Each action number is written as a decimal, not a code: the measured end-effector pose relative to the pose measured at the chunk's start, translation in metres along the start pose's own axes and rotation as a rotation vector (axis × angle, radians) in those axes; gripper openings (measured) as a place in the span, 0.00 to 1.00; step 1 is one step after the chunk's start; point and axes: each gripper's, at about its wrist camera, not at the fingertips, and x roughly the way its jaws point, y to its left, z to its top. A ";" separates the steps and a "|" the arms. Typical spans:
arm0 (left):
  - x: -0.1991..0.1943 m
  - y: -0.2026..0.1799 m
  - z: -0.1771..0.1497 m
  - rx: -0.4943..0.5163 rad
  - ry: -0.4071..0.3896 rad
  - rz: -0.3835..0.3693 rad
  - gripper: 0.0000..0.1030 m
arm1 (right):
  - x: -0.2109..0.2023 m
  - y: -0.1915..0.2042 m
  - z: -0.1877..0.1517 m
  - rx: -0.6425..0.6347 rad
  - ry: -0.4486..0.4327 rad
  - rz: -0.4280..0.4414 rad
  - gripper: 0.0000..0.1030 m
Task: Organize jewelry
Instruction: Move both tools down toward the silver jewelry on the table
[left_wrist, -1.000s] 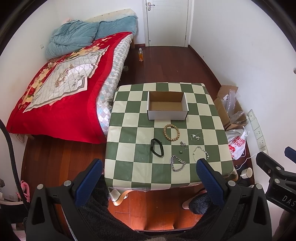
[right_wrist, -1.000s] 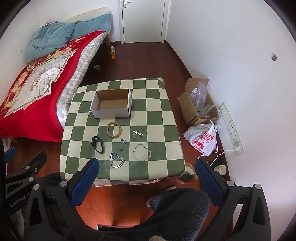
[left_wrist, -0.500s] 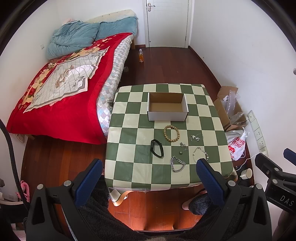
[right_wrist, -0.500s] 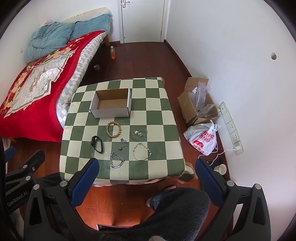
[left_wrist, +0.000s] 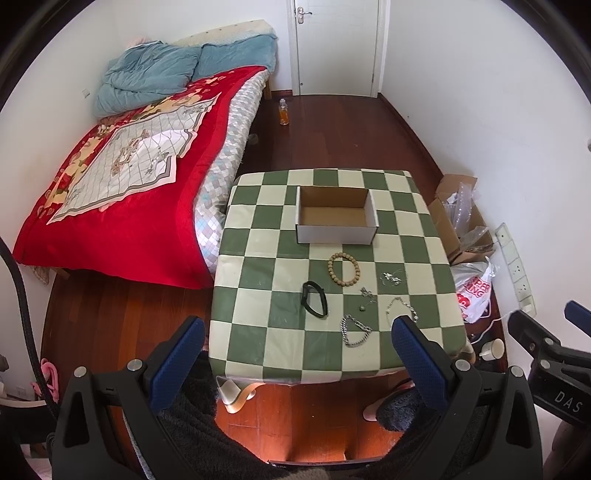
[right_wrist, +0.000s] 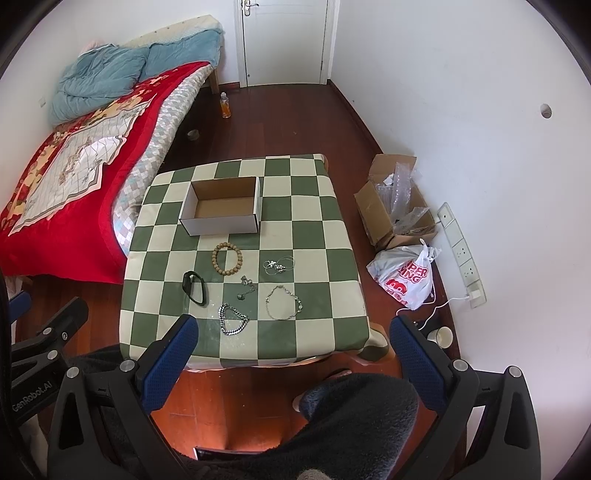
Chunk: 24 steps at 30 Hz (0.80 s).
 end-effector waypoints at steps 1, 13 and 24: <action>0.004 0.001 0.003 -0.006 -0.004 0.009 1.00 | 0.004 0.000 -0.001 0.001 0.003 -0.003 1.00; 0.114 0.003 0.023 0.026 0.088 0.104 1.00 | 0.108 -0.008 0.016 0.060 0.076 -0.059 1.00; 0.213 -0.011 0.013 0.085 0.237 0.120 1.00 | 0.236 -0.010 0.018 0.061 0.237 -0.104 1.00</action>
